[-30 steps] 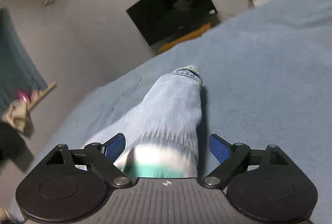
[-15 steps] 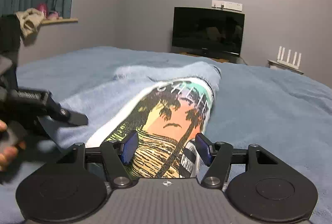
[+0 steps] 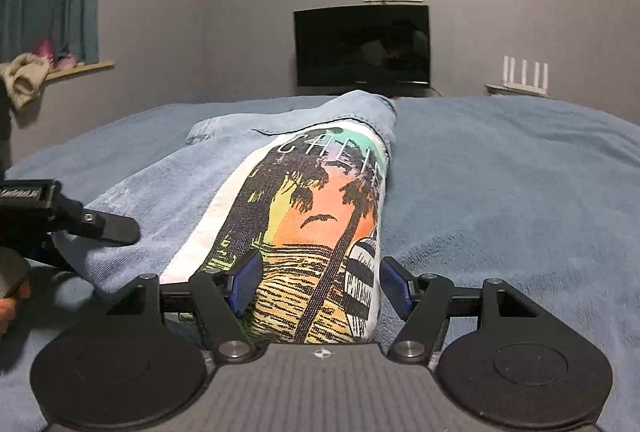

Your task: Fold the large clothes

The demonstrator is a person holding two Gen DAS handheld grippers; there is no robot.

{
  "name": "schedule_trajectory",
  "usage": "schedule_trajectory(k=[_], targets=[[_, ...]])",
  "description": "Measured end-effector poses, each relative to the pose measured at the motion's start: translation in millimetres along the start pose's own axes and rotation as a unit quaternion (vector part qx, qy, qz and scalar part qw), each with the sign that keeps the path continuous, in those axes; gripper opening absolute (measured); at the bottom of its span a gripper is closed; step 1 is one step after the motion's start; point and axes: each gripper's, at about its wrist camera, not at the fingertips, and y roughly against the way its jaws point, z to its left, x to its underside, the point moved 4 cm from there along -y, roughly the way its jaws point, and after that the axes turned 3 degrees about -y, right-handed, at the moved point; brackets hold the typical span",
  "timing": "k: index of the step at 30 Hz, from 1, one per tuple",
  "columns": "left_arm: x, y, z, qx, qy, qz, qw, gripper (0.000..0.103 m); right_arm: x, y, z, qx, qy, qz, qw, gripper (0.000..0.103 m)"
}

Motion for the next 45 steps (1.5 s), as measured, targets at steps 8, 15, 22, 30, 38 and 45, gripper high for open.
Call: schedule_trajectory(k=[8, 15, 22, 30, 38, 45], targets=[[5.7, -8.3, -6.1, -0.083, -0.094, 0.004, 0.9921, 0.103, 5.6, 4.3, -2.0, 0.023, -0.04, 0.001, 0.999, 0.083], [12.6, 7.4, -0.2, -0.105, -0.06, -0.012, 0.9926, 0.103, -4.2, 18.6, -0.7, 0.021, -0.082, 0.019, 0.996, 0.086], [19.3, 37.6, -37.1, -0.13, -0.06, 0.002, 0.9897, 0.103, 16.0, 77.3, 6.0, 0.014, 0.009, 0.08, 0.997, 0.093], [64.1, 47.9, -82.2, -0.234, -0.162, 0.087, 0.9546, 0.103, 45.3, 72.8, 9.8, 0.026, -0.031, 0.098, 0.994, 0.098], [86.5, 34.9, -74.2, -0.199, -0.19, 0.134, 0.9521, 0.103, 70.3, 51.6, -6.7, 0.047, -0.086, 0.136, 0.986, 0.101], [93.6, 32.4, -74.9, -0.201, -0.216, 0.132, 0.9462, 0.103, 80.9, 40.4, 2.9, 0.057, -0.049, 0.154, 0.985, 0.103]])
